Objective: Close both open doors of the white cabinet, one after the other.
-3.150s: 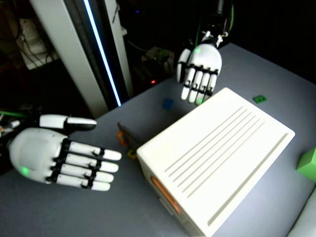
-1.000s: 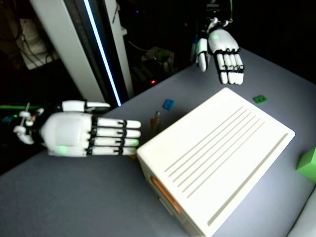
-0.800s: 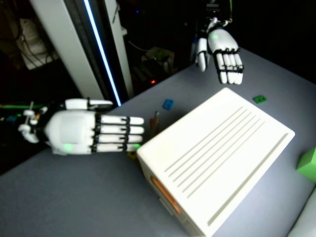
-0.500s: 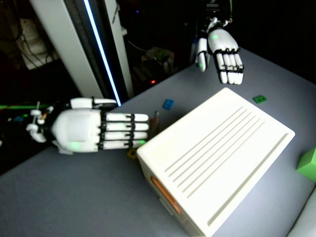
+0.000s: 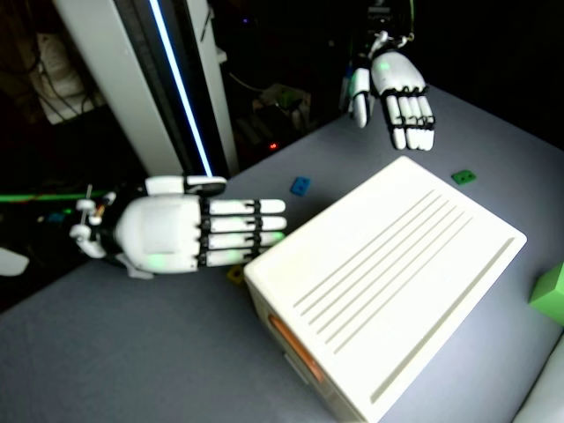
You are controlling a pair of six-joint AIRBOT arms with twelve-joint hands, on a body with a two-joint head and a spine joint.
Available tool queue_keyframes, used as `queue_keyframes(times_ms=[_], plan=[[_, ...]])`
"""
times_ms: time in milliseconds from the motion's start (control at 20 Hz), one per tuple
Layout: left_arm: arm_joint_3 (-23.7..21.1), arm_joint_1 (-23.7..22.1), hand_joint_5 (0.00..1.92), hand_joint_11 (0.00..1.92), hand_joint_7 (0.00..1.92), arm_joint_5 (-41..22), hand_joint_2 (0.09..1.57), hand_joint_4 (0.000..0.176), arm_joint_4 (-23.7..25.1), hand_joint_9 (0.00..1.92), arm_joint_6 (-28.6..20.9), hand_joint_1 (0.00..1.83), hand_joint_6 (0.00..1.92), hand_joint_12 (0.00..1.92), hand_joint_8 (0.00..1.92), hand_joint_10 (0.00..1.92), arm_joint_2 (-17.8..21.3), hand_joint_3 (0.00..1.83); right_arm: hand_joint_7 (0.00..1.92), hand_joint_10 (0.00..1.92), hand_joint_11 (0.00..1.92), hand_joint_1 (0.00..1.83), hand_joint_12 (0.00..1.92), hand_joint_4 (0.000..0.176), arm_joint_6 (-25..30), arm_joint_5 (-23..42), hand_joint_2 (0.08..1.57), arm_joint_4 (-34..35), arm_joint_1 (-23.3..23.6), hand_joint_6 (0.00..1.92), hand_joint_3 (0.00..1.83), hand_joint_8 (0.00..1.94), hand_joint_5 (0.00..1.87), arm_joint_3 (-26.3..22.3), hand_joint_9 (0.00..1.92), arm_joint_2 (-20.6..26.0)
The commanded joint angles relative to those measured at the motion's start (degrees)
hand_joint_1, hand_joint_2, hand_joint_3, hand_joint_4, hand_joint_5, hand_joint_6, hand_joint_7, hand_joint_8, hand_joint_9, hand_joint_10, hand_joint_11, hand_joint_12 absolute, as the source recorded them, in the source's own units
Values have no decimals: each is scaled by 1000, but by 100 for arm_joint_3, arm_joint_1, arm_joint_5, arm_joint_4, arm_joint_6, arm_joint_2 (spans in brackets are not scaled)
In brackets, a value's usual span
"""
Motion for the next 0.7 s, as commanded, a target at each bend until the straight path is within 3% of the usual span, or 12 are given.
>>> queue_keyframes(times_ms=[0,300,650], plan=[[-13,-3,52,0,34,-720,1571,0,18,61,-39,0,2,406,0,1,-9,144,3,0,0,0,0,0,41,641,1491,191,88,3,14,0,37,32,0,-16],[-22,24,92,0,52,-815,1571,0,-9,71,-68,0,8,413,6,3,-7,137,2,0,0,0,0,0,278,652,1462,15,3,1,0,0,34,-117,0,122],[15,39,72,0,32,-937,1571,0,-108,36,-71,0,4,302,3,3,-19,47,0,0,0,0,0,0,329,971,1458,626,-933,6,0,0,26,-399,0,785]])
